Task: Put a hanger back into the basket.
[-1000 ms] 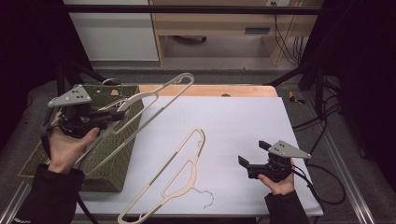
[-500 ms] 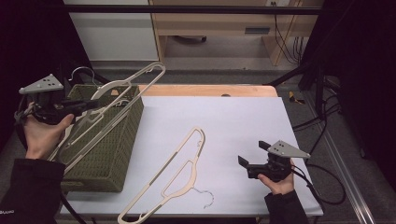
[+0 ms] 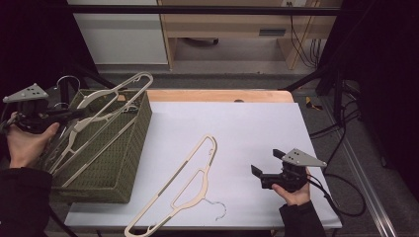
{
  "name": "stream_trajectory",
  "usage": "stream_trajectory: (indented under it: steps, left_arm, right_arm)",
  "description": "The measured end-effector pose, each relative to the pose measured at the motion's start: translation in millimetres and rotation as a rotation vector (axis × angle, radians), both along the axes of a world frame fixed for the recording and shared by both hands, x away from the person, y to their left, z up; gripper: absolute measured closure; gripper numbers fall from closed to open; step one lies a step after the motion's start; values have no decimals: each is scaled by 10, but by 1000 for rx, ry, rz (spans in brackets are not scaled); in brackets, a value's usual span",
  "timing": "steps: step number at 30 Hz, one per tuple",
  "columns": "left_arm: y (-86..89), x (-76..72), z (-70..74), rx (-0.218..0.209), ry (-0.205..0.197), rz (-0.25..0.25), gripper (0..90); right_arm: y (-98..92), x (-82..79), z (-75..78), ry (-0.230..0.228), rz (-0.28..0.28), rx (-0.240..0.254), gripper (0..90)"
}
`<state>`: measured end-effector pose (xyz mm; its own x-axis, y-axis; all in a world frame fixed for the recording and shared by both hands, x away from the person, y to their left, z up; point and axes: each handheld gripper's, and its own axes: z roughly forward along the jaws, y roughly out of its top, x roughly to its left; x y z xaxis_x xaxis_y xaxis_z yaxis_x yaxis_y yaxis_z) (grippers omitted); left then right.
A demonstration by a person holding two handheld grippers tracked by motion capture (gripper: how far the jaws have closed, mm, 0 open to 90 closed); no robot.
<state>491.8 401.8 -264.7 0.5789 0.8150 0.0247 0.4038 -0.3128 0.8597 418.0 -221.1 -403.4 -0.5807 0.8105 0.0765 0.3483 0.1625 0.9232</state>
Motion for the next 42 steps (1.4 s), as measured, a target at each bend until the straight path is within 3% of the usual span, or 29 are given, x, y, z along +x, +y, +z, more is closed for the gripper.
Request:
stream_trajectory:
  steps: [5, 16, 26, 29, 36, 42]
  left_arm:
    - [134, 12, -71, -5, 3, 9, 861]
    - [336, 11, -247, 8, 48, 35, 860]
    - [272, 64, -426, 17, 97, 37, 860]
    - [206, 103, -495, 41, 120, 45, 860]
    - [215, 195, -743, 38, 186, 86, 860]
    - [170, 252, -863, 38, 209, 141, 855]
  right_arm:
    - [1, 5, -7, 3, 1, 2, 48]
    - [-3, 6, -11, 4, 0, 5, 47]
    - [-7, 5, -9, 2, -2, 4, 46]
    - [-9, 4, -9, 3, 2, 3, 46]
    - [-8, 5, -8, 4, -2, 7, 45]
    - [3, 6, -17, 9, -1, 3, 45]
